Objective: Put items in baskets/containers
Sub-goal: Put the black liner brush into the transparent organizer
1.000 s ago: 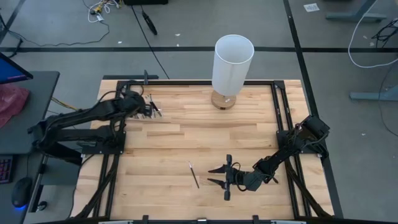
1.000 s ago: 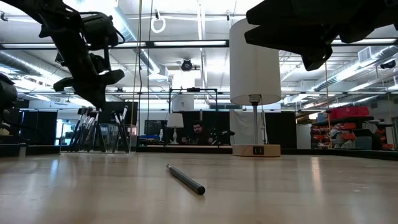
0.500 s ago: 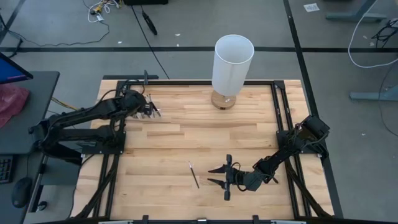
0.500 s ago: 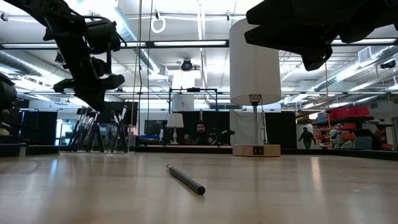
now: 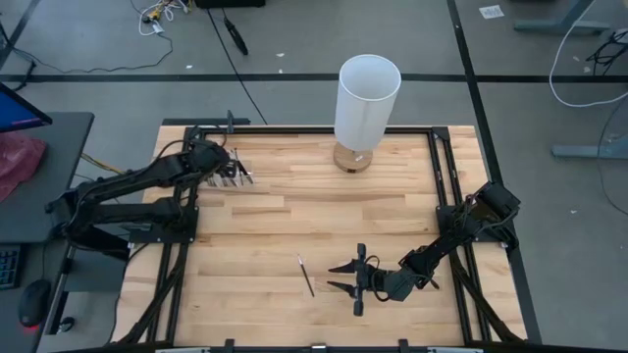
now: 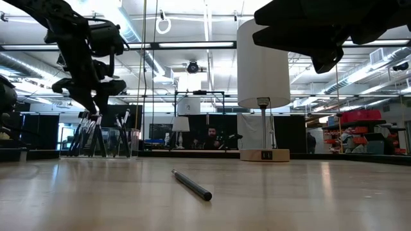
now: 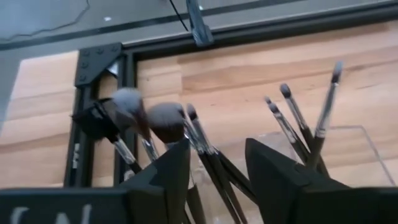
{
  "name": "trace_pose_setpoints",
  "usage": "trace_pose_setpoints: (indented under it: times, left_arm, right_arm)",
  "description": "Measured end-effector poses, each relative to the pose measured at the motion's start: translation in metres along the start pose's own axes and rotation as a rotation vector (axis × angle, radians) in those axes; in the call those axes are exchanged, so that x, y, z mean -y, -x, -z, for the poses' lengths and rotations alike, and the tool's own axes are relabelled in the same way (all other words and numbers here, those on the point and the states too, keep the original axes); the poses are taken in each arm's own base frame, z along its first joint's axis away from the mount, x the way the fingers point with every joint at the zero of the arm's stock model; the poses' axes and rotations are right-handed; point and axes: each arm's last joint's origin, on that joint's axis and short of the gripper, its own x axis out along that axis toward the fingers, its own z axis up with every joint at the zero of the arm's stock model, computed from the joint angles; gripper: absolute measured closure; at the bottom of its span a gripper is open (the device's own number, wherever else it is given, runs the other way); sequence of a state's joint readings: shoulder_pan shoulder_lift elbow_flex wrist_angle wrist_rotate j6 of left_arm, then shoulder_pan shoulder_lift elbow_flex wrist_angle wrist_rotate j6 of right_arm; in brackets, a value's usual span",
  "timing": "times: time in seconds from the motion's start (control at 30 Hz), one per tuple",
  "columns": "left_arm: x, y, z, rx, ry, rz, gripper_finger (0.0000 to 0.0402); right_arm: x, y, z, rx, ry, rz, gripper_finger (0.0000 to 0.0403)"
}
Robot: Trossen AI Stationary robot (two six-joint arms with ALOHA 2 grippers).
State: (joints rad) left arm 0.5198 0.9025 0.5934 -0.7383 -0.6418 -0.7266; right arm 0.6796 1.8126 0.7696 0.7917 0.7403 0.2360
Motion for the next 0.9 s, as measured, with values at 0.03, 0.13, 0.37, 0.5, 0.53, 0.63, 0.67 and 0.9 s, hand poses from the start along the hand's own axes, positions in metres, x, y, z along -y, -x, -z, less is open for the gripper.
trace_pose_setpoints:
  times: [0.03, 0.13, 0.37, 0.5, 0.53, 0.63, 0.67, 0.9]
  left_arm:
    - [0.0, 0.0, 0.0, 0.006, 0.0, -0.005, 0.024]
    - [-0.001, 0.004, -0.001, 0.02, 0.001, 0.011, 0.0231]
    - [0.003, 0.027, 0.007, 0.072, -0.026, 0.168, 0.023]
    - [0.016, 0.047, 0.021, 0.077, -0.064, 0.328, 0.023]
    - [0.021, 0.052, 0.026, 0.079, -0.075, 0.376, 0.023]
    - [0.039, 0.071, 0.043, 0.109, -0.117, 0.517, 0.023]
    - [0.046, 0.078, 0.05, 0.133, -0.13, 0.557, 0.023]
    - [0.092, 0.121, 0.114, 0.317, -0.172, 0.772, 0.023]
  right_arm:
    - [0.0, 0.0, 0.0, 0.0, -0.005, 0.0, 0.0261]
    - [0.0, 0.0, 0.0, -0.001, -0.014, 0.0, 0.0261]
    - [0.0, 0.0, 0.0, -0.001, -0.018, 0.0, 0.0261]
    - [0.0, 0.0, 0.001, -0.005, -0.064, 0.001, 0.0261]
    - [0.0, -0.001, 0.002, -0.007, -0.08, 0.004, 0.0261]
    - [0.003, -0.006, 0.012, -0.031, -0.13, 0.021, 0.0261]
    - [0.004, -0.008, 0.016, -0.042, -0.152, 0.025, 0.026]
    - [0.007, -0.034, 0.032, -0.13, -0.169, 0.089, 0.0212]
